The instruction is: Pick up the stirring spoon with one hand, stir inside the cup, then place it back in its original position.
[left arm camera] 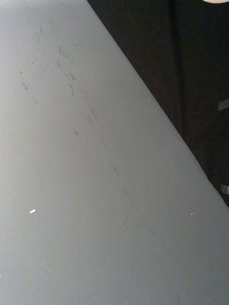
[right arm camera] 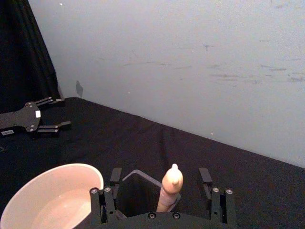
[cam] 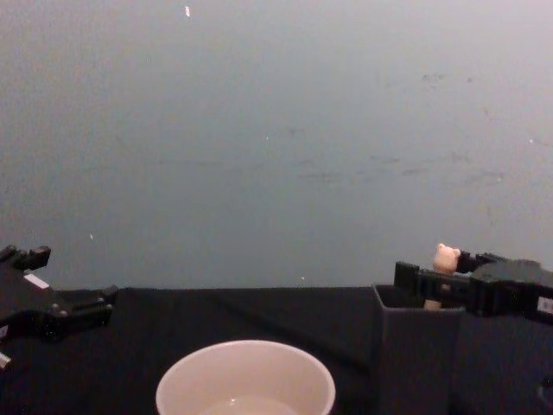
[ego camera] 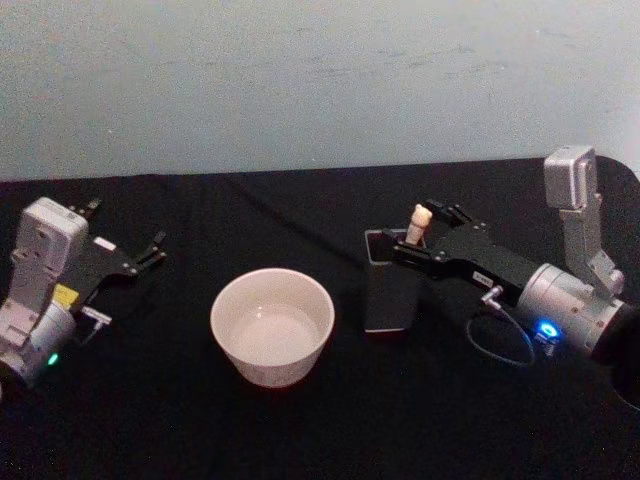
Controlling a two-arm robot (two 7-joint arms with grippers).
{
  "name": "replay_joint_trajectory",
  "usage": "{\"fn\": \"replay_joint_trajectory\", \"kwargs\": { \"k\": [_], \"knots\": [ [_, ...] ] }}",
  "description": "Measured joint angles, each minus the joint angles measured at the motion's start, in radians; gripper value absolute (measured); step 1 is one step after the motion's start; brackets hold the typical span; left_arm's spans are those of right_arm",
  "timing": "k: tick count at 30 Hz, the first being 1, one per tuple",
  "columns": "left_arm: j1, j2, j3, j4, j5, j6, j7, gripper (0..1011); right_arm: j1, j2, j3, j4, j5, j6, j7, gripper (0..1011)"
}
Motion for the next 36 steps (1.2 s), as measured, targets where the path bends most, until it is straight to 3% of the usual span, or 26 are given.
{"fn": "replay_joint_trajectory", "kwargs": {
  "k": [17,25,36],
  "knots": [
    [0.000,0.000,0.000,0.000,0.000,0.000,0.000,1001,0.013,-0.014,-0.003,0.017,-0.012,0.008,-0.002,1000],
    [0.000,0.000,0.000,0.000,0.000,0.000,0.000,1001,0.012,-0.013,-0.002,0.017,-0.010,0.008,-0.001,859],
    [0.000,0.000,0.000,0.000,0.000,0.000,0.000,1001,0.012,-0.013,-0.002,0.016,-0.009,0.007,-0.001,484]
  ]
}}
